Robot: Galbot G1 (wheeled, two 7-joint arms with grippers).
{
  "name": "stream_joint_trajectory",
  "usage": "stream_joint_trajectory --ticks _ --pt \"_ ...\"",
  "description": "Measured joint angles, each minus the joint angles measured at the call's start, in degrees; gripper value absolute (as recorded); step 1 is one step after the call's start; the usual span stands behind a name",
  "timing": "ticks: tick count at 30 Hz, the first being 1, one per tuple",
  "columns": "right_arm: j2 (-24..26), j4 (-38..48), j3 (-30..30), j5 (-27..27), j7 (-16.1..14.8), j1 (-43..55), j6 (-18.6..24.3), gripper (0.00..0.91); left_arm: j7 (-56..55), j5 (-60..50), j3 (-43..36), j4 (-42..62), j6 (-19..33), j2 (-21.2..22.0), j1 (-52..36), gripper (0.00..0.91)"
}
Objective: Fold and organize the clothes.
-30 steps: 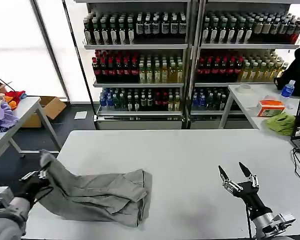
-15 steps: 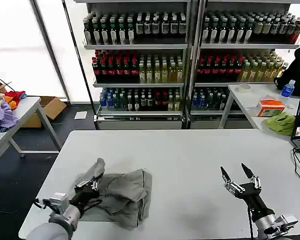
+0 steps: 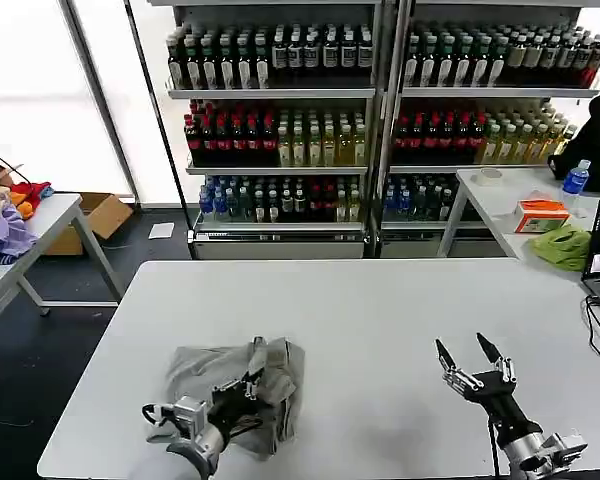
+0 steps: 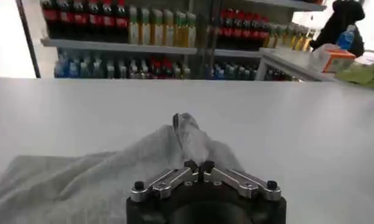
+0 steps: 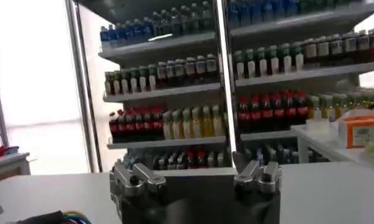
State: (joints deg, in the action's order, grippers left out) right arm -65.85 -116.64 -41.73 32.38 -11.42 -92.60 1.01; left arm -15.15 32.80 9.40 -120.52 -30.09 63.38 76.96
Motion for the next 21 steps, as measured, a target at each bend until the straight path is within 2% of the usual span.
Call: stream_joint_trajectory --ticks 12,21 --pt "0.2 0.8 1.7 -0.7 0.1 0.6 -0.4 0.907 -2.1 3.1 -2.5 3.0 -1.9 3.3 -3.7 0.907" --pt "0.2 1.7 3.1 -0.7 0.2 2.0 -0.8 0.907 -2.3 7.3 2.8 -5.0 -2.5 2.3 -0.5 0.907"
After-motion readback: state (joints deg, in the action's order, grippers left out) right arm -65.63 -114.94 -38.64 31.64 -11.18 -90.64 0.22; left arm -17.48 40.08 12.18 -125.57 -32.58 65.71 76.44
